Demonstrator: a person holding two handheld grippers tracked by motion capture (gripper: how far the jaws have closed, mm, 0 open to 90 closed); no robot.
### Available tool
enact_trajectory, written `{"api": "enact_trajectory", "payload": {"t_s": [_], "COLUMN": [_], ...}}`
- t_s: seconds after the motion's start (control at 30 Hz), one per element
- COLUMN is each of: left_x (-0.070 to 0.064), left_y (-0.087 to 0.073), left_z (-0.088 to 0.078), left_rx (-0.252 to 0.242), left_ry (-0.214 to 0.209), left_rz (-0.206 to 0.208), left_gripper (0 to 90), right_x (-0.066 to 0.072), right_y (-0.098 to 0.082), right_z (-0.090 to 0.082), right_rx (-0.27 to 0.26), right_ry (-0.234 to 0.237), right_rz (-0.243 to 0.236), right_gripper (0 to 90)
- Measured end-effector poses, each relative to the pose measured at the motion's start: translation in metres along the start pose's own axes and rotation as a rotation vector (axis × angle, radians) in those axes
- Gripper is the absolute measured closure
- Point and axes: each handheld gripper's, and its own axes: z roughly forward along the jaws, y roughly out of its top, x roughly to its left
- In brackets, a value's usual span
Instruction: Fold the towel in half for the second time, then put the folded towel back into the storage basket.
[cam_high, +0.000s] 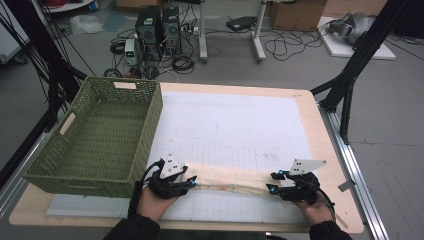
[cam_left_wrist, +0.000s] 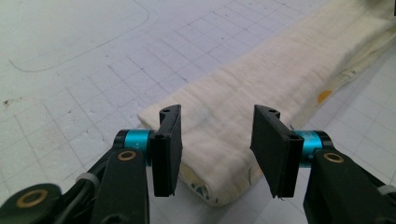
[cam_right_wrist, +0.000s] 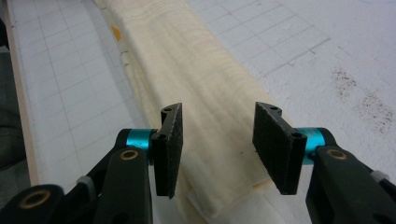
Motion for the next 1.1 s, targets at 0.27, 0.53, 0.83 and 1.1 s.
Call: {"api": "enact_trajectory", "payload": {"t_s": [0.27,0.53,0.83,1.1], "left_x": [0.001,0.004,0.008,0.006], "left_y": [0.000,0.000,-0.005,-0.008], "left_z": [0.001,0.003,0.009,0.010], "left_rx": [0.003,0.024,0.091,0.113], "left_ry": [0.002,0.016,0.058,0.088], "left_rz": [0.000,-0.005,-0.020,-0.034], "left_gripper": [53.0,55.9,55.1,51.0], "right_x": [0.000,-0.004,-0.010,-0.012], "right_y": [0.000,-0.003,-0.012,-0.016], "right_z": [-0.001,-0.006,-0.003,-0.003], "right_rx": [0.002,0.009,0.057,0.069], "right_ry": [-0.010,-0.058,-0.090,-0.089], "right_rz": [0.007,0.049,0.114,0.153], "right_gripper": [52.0,53.1,49.8,46.0]}}
